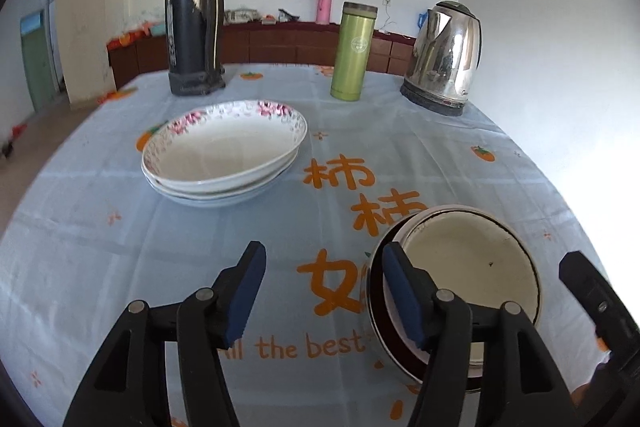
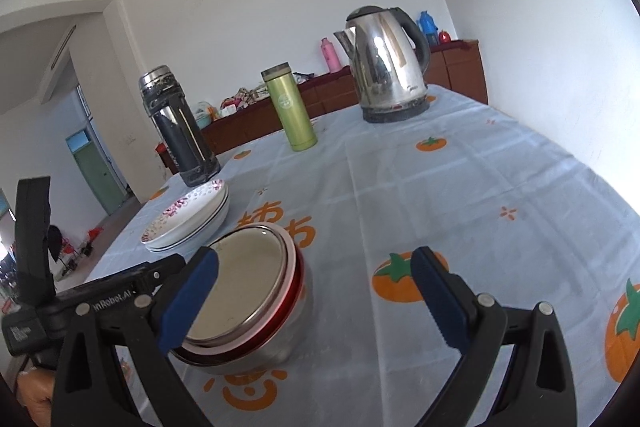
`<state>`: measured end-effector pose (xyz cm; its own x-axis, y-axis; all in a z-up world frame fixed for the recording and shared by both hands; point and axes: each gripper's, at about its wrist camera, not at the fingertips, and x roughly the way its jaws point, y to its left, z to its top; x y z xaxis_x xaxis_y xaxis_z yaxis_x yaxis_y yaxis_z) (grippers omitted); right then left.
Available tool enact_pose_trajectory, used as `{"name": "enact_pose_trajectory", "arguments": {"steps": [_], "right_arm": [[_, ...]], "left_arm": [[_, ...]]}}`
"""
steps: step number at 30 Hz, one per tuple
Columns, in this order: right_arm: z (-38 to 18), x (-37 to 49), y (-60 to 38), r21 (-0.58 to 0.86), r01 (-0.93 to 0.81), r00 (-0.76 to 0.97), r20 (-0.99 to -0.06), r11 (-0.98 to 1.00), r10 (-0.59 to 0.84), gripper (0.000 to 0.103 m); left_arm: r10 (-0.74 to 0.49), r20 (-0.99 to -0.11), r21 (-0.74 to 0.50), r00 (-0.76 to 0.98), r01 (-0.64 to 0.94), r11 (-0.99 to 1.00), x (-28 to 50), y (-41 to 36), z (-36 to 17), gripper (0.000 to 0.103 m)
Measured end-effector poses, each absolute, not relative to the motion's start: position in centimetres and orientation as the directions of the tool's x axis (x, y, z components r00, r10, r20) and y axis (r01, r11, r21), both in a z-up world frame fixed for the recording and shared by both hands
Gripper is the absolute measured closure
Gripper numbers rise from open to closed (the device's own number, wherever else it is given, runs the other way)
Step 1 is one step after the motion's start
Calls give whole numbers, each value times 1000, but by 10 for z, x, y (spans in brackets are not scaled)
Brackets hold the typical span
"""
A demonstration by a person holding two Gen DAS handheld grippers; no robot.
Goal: Organize plates and bowls
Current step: 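Move both grippers to the rim of the stainless steel bowl stack, then grasp the steel bowl stack rim with both grippers and lift it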
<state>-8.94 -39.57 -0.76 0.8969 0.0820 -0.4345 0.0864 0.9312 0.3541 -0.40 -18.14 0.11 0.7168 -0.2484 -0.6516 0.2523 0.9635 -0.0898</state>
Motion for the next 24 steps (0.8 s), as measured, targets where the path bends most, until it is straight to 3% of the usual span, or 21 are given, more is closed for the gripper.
{"name": "enact_pose_trajectory", "arguments": {"steps": [6, 14, 19, 24], "right_arm": [[-15, -80, -400, 393, 96, 869, -481, 915, 115, 4], [-20, -73, -395, 399, 74, 847, -509, 914, 154, 5], [-27, -66, -391, 414, 57, 815, -544, 909, 197, 18], [-33, -62, -389, 419, 59, 794, -570, 906, 212, 24]], "left_arm": [[-223, -649, -59, 728, 244, 968, -3, -184, -2, 40], [-296, -624, -117, 723, 288, 950, -4, -183, 5, 37], [-335, -659, -112, 674, 352, 929, -3, -201, -6, 37], [-281, -707, -72, 649, 330, 941, 4, -209, -17, 37]]}}
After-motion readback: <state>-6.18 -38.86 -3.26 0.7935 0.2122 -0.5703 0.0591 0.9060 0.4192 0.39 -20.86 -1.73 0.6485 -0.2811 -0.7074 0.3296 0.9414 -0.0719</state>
